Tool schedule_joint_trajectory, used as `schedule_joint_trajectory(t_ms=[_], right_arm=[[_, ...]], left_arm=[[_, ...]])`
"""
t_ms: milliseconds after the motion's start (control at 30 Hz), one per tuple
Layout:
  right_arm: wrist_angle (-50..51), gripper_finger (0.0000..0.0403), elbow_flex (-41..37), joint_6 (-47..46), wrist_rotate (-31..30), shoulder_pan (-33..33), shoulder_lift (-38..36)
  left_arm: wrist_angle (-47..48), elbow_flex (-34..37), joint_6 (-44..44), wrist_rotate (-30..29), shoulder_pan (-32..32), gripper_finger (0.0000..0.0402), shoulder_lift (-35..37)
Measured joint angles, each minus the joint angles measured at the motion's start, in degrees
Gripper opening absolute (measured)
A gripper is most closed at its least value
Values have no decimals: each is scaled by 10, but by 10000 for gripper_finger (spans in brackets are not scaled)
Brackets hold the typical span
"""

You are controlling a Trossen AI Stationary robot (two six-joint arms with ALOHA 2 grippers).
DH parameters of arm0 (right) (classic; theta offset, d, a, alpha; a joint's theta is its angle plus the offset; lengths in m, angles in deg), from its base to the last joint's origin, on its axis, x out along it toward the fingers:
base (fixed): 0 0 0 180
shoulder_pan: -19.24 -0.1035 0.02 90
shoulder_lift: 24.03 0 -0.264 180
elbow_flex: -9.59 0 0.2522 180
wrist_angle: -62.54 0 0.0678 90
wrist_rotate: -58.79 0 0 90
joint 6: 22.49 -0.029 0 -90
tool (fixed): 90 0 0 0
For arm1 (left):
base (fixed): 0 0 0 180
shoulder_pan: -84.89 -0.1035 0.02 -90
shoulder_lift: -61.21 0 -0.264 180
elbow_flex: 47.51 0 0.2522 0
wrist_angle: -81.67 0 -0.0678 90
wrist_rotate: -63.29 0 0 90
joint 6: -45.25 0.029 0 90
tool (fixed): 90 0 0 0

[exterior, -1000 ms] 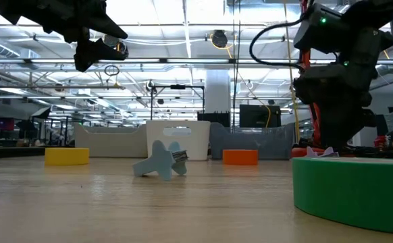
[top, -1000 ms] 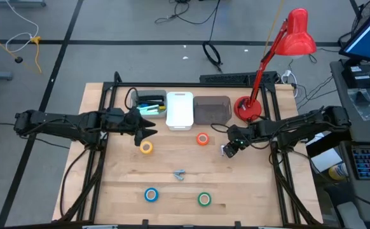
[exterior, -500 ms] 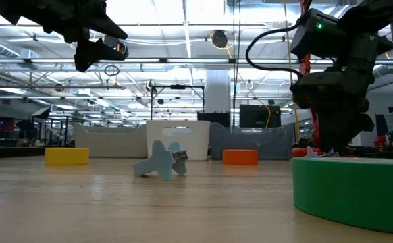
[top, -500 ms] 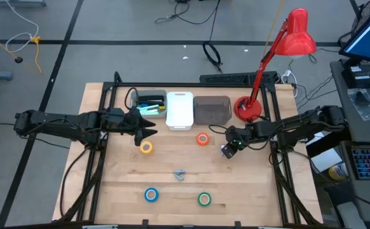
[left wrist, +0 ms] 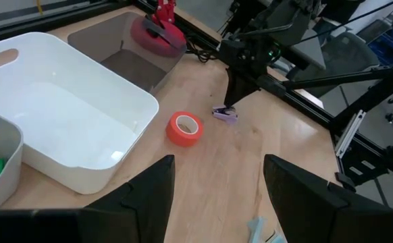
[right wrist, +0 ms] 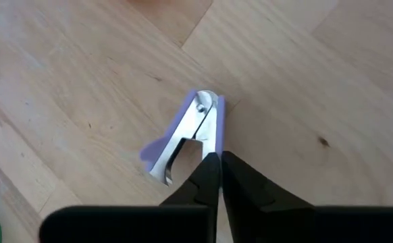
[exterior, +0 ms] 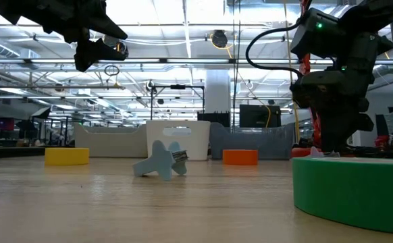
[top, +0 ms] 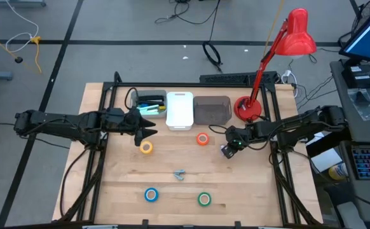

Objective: Pick and place Stapler, Stapler remover, tape
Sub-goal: Put the purple staple remover into the white bin

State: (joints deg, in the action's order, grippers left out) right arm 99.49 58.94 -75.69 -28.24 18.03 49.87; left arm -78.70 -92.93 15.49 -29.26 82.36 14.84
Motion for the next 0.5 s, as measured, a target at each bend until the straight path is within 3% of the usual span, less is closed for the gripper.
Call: schedule_joint_trajectory(t_ms=[500], right_arm=[[-16, 1, 0, -8, 0, 0, -25]], left_arm=[[0, 0, -28, 0, 0, 228, 0]])
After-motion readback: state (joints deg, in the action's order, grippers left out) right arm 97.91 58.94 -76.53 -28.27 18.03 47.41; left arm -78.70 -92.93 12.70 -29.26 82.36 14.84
